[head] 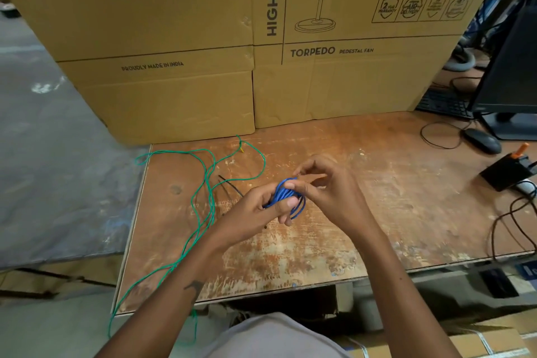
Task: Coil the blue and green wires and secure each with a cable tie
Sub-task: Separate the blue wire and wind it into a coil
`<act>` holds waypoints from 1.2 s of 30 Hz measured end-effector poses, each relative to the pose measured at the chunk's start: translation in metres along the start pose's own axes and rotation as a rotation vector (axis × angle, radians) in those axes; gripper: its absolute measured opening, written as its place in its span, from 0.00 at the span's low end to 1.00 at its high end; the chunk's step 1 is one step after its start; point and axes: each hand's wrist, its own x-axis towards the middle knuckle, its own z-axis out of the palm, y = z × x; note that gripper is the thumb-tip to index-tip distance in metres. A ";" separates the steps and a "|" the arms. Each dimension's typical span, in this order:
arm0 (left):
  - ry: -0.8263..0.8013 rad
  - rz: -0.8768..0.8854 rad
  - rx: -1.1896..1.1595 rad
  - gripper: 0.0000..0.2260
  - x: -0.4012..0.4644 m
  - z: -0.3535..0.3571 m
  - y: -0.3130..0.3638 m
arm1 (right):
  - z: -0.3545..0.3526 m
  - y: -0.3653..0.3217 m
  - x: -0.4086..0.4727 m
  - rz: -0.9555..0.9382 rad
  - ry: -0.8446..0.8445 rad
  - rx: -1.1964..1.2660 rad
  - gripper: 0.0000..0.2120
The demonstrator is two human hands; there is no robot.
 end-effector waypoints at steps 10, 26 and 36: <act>0.031 0.006 -0.115 0.07 0.008 -0.010 0.017 | 0.029 0.007 -0.001 -0.007 -0.035 0.280 0.06; 0.349 -0.103 0.201 0.12 0.004 -0.006 -0.019 | 0.052 0.032 -0.004 -0.013 0.059 -0.022 0.08; 0.466 -0.130 0.369 0.15 -0.001 0.012 -0.025 | 0.065 0.037 -0.007 0.090 0.161 0.153 0.08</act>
